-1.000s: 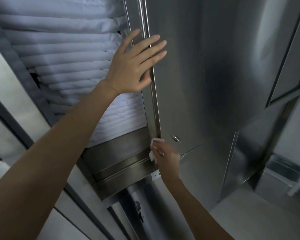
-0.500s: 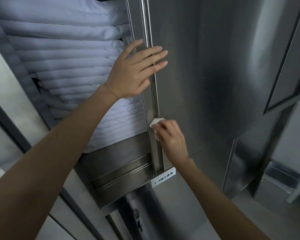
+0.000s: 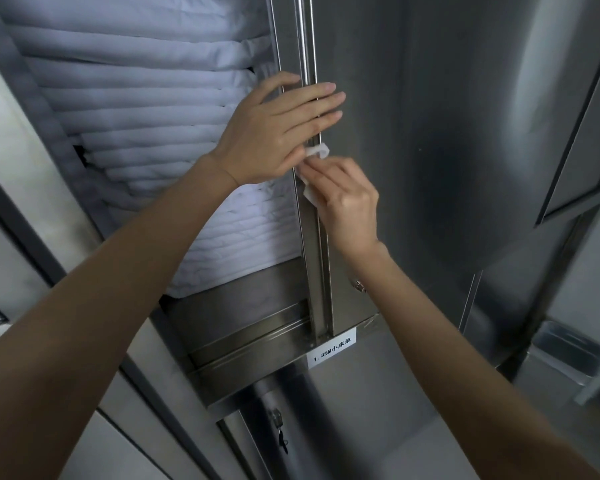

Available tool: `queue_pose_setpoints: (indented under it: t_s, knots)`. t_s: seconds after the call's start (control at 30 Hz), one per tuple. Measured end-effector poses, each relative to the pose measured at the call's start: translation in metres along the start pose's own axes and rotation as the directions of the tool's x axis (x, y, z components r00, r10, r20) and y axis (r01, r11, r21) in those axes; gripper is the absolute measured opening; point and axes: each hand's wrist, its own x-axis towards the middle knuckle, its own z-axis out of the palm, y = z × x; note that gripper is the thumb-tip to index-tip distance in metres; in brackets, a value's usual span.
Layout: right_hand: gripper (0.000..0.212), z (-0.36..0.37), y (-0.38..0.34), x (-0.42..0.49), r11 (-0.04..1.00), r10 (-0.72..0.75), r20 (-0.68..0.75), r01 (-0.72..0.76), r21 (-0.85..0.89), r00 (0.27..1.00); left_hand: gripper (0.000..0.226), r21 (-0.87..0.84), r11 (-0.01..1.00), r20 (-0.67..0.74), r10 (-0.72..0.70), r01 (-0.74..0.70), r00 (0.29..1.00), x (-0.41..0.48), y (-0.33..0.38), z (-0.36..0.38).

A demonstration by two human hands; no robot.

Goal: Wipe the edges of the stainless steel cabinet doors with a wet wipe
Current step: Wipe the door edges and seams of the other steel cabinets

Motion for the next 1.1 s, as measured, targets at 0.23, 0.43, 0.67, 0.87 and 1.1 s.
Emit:
queue_pose_setpoints:
  t_s: [0.23, 0.43, 0.67, 0.87, 1.1]
  knots:
    - [0.031, 0.002, -0.014, -0.120, 0.993, 0.101, 0.074, -0.104, 0.050, 0.992, 0.049, -0.019, 1.000, 0.026, -0.024, 0.024, 0.999, -0.001, 0.004, -0.003]
    - [0.031, -0.014, -0.021, -0.178, 0.987, 0.128, 0.323, -0.153, 0.053, 0.938, 0.049, 0.015, 0.995, 0.037, -0.100, 0.099, 0.994, -0.004, 0.015, 0.000]
    - [0.019, 0.000, -0.029, -0.139, 0.925, 0.330, 0.119, -0.346, 0.154, 0.936, 0.051, -0.033, 0.999, 0.050, -0.009, 0.010, 0.999, -0.028, 0.055, 0.014]
    - [0.031, -0.015, -0.040, -0.240, 0.873, 0.398, 0.486, -0.484, 0.059, 0.778, 0.053, -0.063, 0.997, 0.085, -0.041, 0.047, 0.995, -0.045, 0.081, 0.025]
    - [0.044, -0.023, -0.026, -0.245, 0.948, 0.266, 0.622, -0.317, -0.029, 0.737, 0.053, -0.062, 0.997, 0.087, -0.050, 0.056, 0.995, -0.046, 0.083, 0.025]
